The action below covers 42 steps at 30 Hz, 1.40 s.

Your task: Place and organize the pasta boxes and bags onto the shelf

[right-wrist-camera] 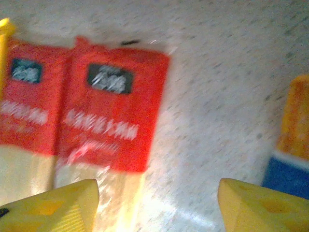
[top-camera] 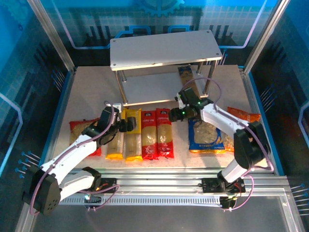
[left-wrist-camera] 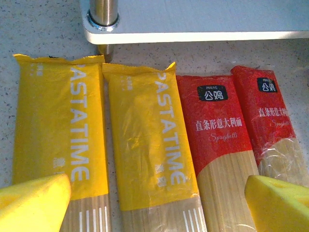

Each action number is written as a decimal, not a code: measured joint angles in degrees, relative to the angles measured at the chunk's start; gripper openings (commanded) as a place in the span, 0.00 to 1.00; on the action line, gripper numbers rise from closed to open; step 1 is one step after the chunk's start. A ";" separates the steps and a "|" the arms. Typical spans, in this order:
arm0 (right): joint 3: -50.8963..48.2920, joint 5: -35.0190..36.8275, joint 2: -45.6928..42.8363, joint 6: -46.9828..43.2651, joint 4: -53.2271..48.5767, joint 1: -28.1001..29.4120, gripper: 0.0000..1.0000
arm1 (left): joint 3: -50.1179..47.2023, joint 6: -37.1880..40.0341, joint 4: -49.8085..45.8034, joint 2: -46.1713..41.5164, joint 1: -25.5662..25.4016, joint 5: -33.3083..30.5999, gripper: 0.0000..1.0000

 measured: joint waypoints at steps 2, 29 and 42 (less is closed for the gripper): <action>-1.73 -0.13 -2.19 1.70 -0.24 1.88 0.80 | -1.01 -0.02 0.74 0.04 -0.02 0.44 0.96; -3.76 0.55 10.78 12.04 4.52 13.14 0.99 | -2.10 0.44 2.43 0.61 -0.07 1.27 0.96; 0.63 3.87 14.49 11.87 -0.48 14.34 0.90 | -2.10 1.18 2.43 0.61 -0.07 1.27 0.96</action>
